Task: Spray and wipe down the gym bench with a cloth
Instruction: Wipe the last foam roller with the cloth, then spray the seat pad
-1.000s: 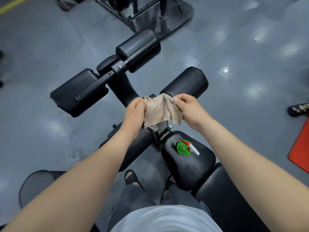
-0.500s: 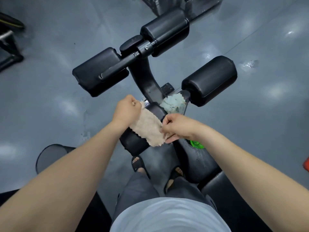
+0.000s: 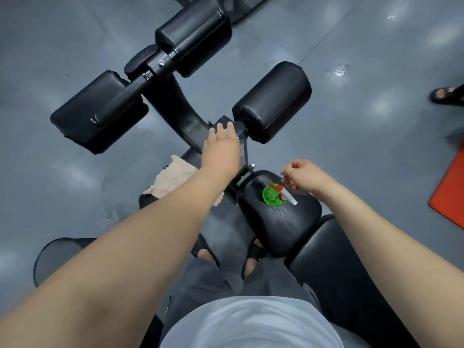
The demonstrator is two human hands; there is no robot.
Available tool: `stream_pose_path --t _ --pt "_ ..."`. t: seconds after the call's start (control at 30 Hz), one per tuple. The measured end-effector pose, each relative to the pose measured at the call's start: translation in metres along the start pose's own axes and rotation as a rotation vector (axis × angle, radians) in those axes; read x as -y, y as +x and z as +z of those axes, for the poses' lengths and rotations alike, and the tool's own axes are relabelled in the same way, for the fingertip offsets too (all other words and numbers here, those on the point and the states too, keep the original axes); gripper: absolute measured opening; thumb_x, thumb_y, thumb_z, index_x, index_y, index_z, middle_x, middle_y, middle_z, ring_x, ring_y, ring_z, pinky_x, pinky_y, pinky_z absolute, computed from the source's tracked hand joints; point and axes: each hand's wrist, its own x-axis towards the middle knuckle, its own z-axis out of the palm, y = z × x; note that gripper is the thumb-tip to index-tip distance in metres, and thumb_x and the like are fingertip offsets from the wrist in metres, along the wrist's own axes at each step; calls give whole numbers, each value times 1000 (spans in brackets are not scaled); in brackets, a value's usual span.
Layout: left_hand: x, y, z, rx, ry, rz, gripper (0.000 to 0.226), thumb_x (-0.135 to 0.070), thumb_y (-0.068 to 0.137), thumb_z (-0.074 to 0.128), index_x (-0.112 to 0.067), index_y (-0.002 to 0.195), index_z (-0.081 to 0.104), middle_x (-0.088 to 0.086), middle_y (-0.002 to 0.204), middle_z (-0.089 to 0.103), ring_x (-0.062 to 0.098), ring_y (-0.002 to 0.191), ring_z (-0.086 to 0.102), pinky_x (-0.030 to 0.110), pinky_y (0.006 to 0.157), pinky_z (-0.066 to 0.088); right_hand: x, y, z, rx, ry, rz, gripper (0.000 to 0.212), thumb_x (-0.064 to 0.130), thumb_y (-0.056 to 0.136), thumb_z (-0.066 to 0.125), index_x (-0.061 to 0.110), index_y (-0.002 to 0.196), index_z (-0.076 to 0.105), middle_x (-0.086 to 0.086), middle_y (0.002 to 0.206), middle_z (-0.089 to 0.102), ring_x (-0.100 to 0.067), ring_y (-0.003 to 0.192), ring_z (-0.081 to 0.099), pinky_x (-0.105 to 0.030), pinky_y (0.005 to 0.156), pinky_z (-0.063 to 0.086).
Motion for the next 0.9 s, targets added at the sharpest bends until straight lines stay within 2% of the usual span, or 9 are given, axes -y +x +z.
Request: stream_pose_path --t 0.07,0.17,0.27,0.33,0.47,0.57,0.63,0.8,0.9 --pt "-7 -6 5 -75 83 7 80 1 95 46 -3 161 -1 19 168 7 38 155 9 45 125 20 -17 0 -9 -46 -140 -11 13 18 93 53 14 82 59 -10 80 69 -22 66 55 -36 67 49" --pt "-3 -14 6 -98 108 80 84 14 89 40 -4 161 1 16 169 4 32 157 5 39 127 10 -36 3 -16 -103 -281 -23 15 28 94 57 15 101 60 -3 97 64 -22 90 58 -30 71 43" --pt "-5 -22 2 -91 105 139 84 15 88 41 -6 162 7 15 170 6 29 157 4 34 127 2 -54 9 -13 29 -370 29 52 45 91 64 18 134 53 -8 133 57 -27 120 55 -32 94 42" --pt "-9 -28 4 -105 68 180 80 14 90 42 -6 161 13 13 170 9 27 157 5 32 125 1 -64 11 -6 126 -455 36 68 47 91 66 16 147 44 -9 145 51 -28 129 51 -33 102 39" --pt "-15 -48 17 -186 -199 264 65 13 93 42 -8 155 37 9 165 29 22 154 23 20 120 10 -86 18 15 85 -547 -18 51 43 93 65 18 135 48 -11 121 64 -26 94 58 -33 77 43" --pt "-24 -64 24 -152 -416 247 51 10 91 43 -7 137 58 9 145 54 24 132 52 23 109 36 -94 20 26 -52 -516 -67 28 33 99 55 19 122 53 -14 105 67 -32 84 59 -33 68 42" --pt "-28 -75 30 -127 -542 176 45 8 91 40 -8 126 64 8 133 58 21 120 56 22 100 41 -97 18 30 -95 -520 -112 21 32 101 52 16 115 53 -13 94 65 -32 79 58 -34 64 40" --pt "-27 -98 52 -121 -714 -26 24 -8 97 43 -10 96 67 6 110 67 21 103 60 25 85 41 -111 3 33 -171 -501 -162 28 37 99 54 10 102 57 -14 92 65 -35 83 60 -41 72 51" --pt "-25 -115 75 -29 -815 -155 28 -29 92 48 -7 80 59 4 82 66 23 83 58 30 72 46 -115 -20 29 -211 -542 -200 33 40 101 52 8 101 59 -14 93 65 -33 82 58 -41 72 49"
